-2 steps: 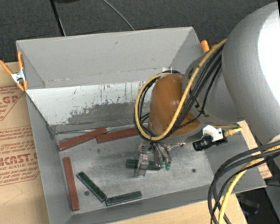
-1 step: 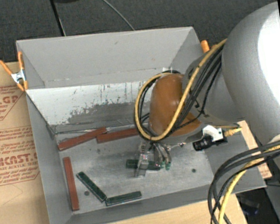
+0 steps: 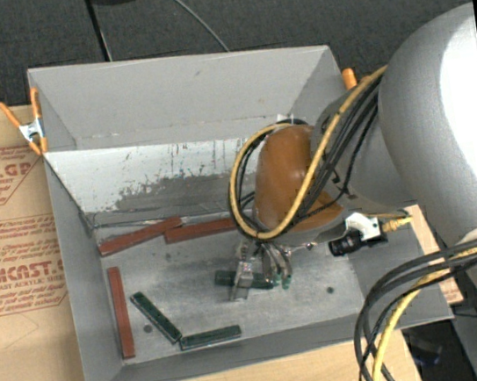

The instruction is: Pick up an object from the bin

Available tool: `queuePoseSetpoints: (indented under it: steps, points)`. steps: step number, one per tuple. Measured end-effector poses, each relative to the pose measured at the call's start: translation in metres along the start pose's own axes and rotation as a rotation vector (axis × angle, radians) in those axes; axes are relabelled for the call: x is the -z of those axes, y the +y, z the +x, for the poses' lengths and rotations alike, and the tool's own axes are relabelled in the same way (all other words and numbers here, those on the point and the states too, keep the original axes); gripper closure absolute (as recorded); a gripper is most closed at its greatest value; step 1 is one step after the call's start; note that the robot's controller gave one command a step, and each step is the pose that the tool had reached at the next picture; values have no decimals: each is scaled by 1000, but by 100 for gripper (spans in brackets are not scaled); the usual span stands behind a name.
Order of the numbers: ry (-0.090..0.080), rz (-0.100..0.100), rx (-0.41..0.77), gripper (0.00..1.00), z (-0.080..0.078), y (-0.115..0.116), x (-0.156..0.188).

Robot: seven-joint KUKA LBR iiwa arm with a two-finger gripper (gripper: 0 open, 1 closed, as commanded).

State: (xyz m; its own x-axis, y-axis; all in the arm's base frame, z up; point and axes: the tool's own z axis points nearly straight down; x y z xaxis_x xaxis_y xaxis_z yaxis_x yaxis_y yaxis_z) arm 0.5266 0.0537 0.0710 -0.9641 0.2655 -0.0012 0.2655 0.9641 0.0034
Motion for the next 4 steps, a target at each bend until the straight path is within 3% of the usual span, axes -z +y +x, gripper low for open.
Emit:
queuePoseSetpoints:
  steps: [4]
  points:
    - [1,2,0,100,0,0,23]
